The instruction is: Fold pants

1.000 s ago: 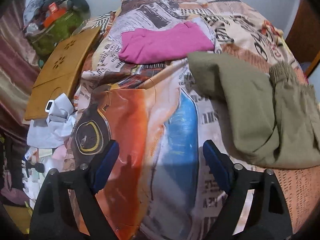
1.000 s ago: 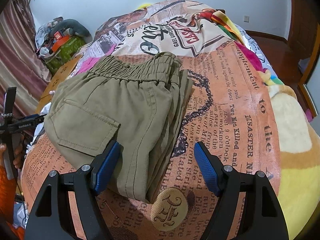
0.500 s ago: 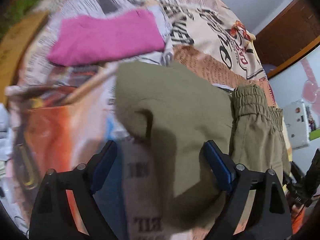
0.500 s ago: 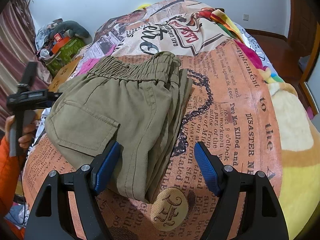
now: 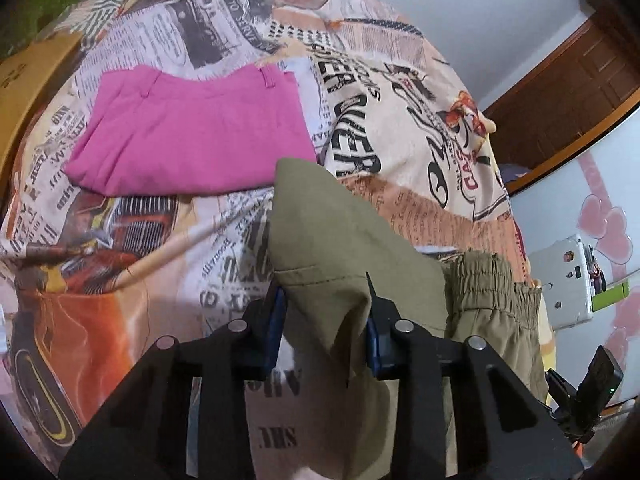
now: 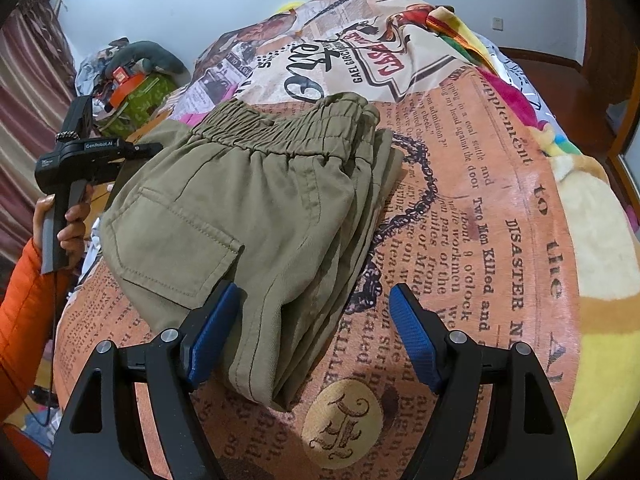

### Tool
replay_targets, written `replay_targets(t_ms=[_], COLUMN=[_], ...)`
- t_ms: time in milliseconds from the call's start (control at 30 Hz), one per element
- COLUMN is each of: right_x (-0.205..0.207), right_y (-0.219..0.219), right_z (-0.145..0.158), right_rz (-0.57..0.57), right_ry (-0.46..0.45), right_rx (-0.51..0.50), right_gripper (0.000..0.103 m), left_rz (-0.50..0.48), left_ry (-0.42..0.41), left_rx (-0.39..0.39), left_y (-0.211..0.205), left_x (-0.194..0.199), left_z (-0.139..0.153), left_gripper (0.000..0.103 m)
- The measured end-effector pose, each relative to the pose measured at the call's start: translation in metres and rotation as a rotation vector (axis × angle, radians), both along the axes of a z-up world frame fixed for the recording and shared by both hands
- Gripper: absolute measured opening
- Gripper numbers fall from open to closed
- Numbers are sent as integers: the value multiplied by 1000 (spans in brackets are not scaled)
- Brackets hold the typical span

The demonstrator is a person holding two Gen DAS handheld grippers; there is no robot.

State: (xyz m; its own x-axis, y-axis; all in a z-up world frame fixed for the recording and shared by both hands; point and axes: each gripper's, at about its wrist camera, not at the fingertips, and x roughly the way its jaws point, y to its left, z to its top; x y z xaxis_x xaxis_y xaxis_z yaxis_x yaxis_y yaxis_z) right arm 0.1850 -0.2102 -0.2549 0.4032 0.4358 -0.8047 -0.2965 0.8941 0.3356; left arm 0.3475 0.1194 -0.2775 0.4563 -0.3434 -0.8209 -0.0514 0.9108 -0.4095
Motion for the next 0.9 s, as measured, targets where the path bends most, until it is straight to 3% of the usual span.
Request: replay_targets(t_ms=[267,300,367,400,533,667,767,833,900], right_x=[1,1,1,1,1,0,0,-1,-1], right_y=[0,0,0,0,-1,0,0,1,1], right_z=[-1,-1,-1,-1,-1,-1,-1,0,0], right_rz=[6,6,5,5,6,3,0,-2,-3], right_ry=[1,1,0,0,0,0,0,-1,-2], right_rx=[3,1,1,0,-1,1,-3,-7,-9], right_gripper=[76,76,76,76,76,76,76,76,76], left_rz=[42,67,176,218,299,248,180,133,107], left_ry=[-44,-52,-90,-105,-75,-59,-46,-28,-12], left_rx=[25,51,194,229,216,242,246,241,225], left_y=[14,19,32,43,85,81,60,40,25], left_x=[-2,-4,-9,-11,-15,-19,-19,-14,-9], left_z=[9,12,24,29,38,39,35,28,20], left_gripper=[36,36,36,36,36,37,47,61,65])
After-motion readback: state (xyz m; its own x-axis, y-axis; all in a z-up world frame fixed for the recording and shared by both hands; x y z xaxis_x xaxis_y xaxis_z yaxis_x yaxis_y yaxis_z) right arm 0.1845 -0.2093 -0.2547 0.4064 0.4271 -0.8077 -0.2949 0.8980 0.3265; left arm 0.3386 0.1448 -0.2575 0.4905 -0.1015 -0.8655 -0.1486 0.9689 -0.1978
